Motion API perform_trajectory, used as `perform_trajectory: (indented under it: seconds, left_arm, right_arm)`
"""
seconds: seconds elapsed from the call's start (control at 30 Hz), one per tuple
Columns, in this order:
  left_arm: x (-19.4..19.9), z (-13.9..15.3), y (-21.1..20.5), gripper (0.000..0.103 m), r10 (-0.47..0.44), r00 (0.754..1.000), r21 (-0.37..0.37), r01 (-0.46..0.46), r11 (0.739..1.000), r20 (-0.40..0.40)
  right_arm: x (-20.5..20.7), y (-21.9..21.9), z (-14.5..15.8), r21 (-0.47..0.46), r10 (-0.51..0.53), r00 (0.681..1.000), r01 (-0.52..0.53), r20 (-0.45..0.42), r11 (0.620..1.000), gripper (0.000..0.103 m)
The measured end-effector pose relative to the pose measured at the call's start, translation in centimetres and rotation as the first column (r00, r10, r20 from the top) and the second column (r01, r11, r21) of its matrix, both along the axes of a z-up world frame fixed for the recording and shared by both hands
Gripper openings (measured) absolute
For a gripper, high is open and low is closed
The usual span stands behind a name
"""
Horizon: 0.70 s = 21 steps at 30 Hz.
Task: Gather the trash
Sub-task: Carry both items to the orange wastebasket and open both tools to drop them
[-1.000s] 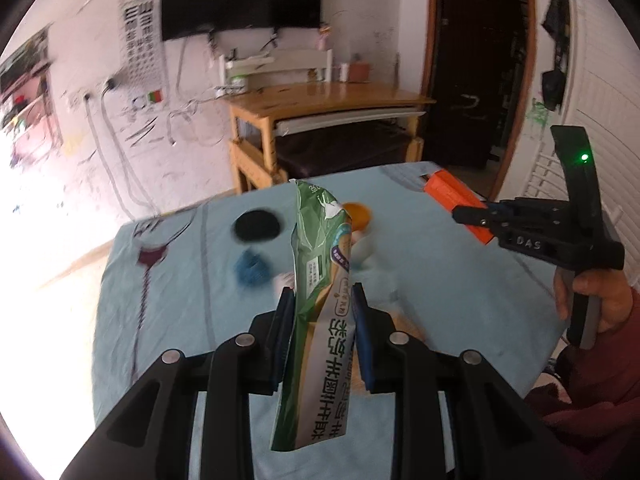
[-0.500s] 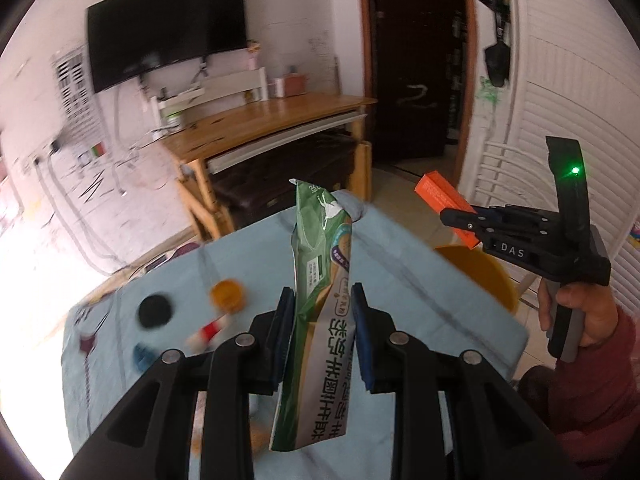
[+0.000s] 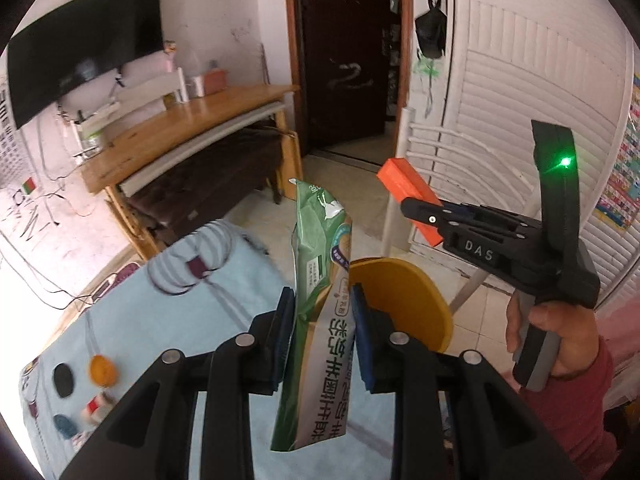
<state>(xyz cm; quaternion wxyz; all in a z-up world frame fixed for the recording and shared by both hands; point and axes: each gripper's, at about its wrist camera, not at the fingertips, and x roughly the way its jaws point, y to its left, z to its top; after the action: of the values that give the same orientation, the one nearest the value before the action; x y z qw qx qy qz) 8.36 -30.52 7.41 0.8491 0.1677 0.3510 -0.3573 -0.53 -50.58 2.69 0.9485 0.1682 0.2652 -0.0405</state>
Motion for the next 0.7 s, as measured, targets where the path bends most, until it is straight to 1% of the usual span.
perform_trajectory:
  seconds: [0.23,0.4,0.53,0.7]
  left_arm:
    - [1.8,-2.6,-4.2,0.024,0.002,0.998,0.037,0.001,0.999,-0.059]
    - [2.9,-4.3,-6.8,0.024,0.010,0.995,0.062,-0.004,0.998,-0.102]
    - [4.0,-5.5,-8.4,0.024,0.022,0.988,0.074,-0.011,0.997,-0.151]
    - [4.7,-7.0,-10.0,0.024,0.042,0.981,0.089,-0.026,0.996,-0.190]
  right_arm:
    - [0.9,-2.2,-2.4,0.007,-0.046,0.995,0.047,-0.085,0.999,0.022]
    - [1.6,-3.0,-4.0,0.019,-0.052,0.990,0.055,-0.130,0.998,0.023]
    - [2.3,-3.7,-5.5,0.032,-0.058,0.984,0.064,-0.166,0.997,0.023]
    - [3.0,-4.7,-7.5,0.066,-0.061,0.976,0.076,-0.209,0.995,0.023]
